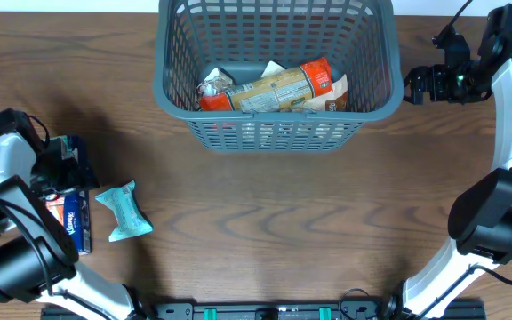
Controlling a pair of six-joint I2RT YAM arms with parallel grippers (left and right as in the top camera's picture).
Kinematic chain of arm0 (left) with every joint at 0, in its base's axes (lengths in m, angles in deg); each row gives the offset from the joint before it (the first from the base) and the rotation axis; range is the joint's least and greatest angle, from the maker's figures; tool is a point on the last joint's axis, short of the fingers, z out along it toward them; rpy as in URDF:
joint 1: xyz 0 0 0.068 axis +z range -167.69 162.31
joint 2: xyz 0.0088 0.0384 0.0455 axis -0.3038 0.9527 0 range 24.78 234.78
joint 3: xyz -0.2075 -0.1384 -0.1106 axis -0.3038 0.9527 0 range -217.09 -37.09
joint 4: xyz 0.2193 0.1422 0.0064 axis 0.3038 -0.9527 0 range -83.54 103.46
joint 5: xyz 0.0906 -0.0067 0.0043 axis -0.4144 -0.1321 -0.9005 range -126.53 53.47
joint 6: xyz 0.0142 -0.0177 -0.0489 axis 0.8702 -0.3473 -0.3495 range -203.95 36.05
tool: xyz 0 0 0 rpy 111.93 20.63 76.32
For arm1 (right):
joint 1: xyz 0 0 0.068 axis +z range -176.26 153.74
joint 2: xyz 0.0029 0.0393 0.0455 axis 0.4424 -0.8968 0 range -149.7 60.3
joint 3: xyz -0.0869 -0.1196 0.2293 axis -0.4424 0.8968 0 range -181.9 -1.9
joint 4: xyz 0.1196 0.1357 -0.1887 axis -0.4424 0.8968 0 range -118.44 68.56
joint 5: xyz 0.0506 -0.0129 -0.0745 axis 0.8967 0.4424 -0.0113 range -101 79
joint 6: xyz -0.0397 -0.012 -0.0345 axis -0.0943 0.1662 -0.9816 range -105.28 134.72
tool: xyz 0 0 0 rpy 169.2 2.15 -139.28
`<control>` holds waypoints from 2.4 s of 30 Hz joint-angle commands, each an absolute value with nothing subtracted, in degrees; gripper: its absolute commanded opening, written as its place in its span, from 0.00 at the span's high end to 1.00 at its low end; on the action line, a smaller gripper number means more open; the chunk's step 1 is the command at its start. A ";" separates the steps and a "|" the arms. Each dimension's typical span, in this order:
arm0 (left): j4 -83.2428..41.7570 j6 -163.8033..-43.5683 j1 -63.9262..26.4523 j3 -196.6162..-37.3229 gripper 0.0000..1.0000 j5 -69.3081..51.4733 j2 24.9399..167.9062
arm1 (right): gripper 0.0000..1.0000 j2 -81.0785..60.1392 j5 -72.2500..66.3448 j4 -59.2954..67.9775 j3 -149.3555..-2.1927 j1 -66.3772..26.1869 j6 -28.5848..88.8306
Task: Pack container
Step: 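Move the left gripper to the Kleenex tissue box and grasp it, then lift the tissue box with the left gripper and carry it over the basket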
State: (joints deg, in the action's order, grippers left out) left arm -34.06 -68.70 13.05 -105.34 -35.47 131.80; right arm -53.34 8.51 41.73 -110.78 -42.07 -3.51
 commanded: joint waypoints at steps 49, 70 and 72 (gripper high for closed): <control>-44.12 -77.18 1.23 -127.88 0.94 -26.16 113.59 | 0.01 -53.23 8.90 41.86 -110.41 -41.94 -4.15; -23.20 -34.19 -38.53 -143.50 0.94 -25.77 106.40 | 0.01 -53.23 8.90 41.79 -110.41 -41.94 -4.17; -20.01 -27.68 -40.21 -143.50 0.94 -23.67 107.71 | 0.01 -53.23 8.90 41.79 -110.41 -41.94 -4.17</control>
